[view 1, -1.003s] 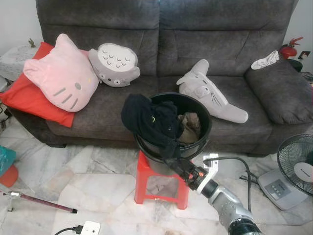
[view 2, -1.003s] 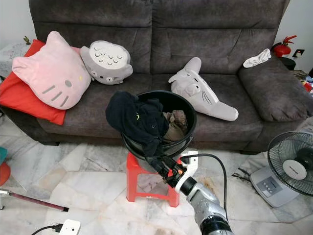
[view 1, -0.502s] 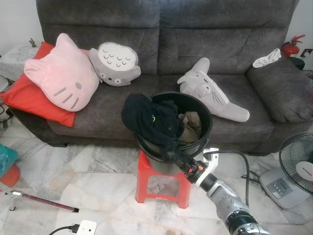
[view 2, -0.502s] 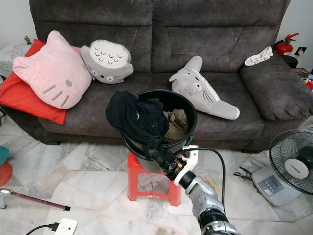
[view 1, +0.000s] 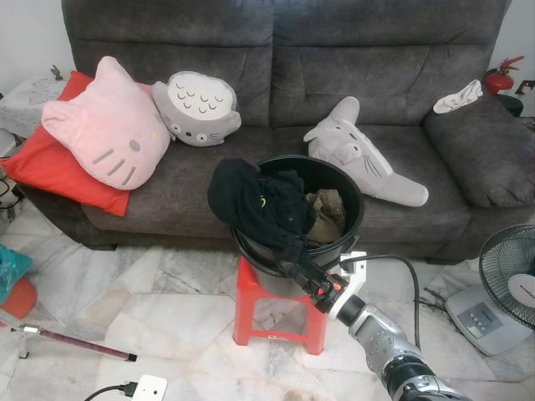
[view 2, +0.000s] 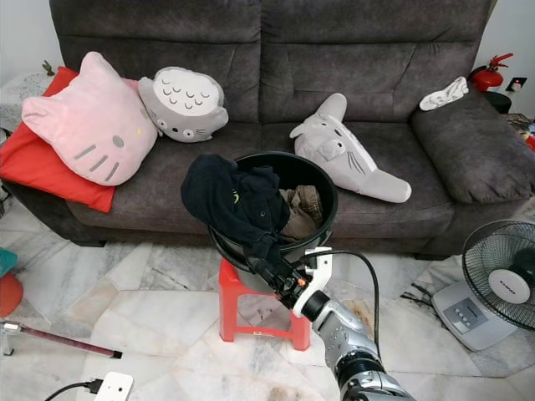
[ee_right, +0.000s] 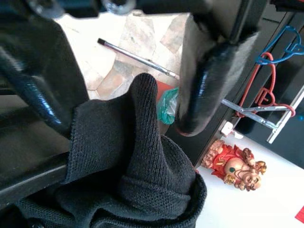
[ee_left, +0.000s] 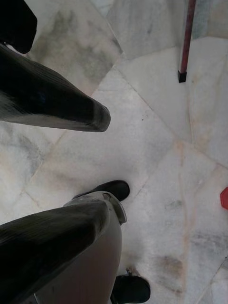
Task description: Hang hanger
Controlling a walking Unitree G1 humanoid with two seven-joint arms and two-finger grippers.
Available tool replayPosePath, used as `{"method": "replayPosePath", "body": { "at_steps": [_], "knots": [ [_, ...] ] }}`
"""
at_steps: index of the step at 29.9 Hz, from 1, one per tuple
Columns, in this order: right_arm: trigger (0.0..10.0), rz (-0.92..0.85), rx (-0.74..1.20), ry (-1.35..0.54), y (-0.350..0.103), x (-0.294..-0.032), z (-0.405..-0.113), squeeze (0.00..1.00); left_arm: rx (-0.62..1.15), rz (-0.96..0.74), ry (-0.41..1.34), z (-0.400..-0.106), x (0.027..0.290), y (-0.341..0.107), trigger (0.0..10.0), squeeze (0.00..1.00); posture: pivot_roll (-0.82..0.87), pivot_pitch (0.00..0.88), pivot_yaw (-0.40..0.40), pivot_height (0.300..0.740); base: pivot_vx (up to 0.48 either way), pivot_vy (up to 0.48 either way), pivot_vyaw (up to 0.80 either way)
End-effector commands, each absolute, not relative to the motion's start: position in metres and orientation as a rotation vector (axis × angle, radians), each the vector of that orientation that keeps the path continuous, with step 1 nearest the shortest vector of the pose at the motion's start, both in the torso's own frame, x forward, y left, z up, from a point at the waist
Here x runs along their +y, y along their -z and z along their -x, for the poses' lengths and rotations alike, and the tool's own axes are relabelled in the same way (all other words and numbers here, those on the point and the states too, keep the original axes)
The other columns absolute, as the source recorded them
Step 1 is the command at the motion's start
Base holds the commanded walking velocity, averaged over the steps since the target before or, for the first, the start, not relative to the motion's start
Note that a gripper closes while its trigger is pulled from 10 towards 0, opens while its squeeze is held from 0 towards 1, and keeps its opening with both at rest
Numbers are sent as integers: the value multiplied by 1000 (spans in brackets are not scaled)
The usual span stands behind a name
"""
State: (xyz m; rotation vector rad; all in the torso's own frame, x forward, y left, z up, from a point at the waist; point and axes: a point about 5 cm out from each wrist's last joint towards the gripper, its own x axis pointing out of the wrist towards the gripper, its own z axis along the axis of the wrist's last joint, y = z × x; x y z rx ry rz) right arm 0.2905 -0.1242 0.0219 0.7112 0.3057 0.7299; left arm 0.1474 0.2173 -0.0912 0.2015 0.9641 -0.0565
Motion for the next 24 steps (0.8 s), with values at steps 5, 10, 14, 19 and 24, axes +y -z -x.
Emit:
{"method": "replayPosePath", "body": {
  "at_steps": [5,10,14,19,24],
  "knots": [
    [0,-707,300,-725,-24,-124,-294,0,988,-211,58,-143,219,93,10000,0,-7,30,33,740,0,0,0],
    [0,-710,294,-719,-24,-124,-294,0,991,-212,59,-141,218,94,10000,0,-7,25,33,740,0,0,0],
    [0,-715,285,-708,-24,-125,-294,0,995,-211,59,-140,218,94,10000,0,-7,20,32,740,0,0,0],
    [0,-724,269,-692,-25,-125,-295,0,1000,-211,56,-139,220,94,10000,0,-6,14,29,740,0,0,0],
    [0,-725,258,-686,-26,-126,-295,0,1002,-210,53,-139,220,94,10000,0,-4,12,27,740,0,0,0]
  ]
}}
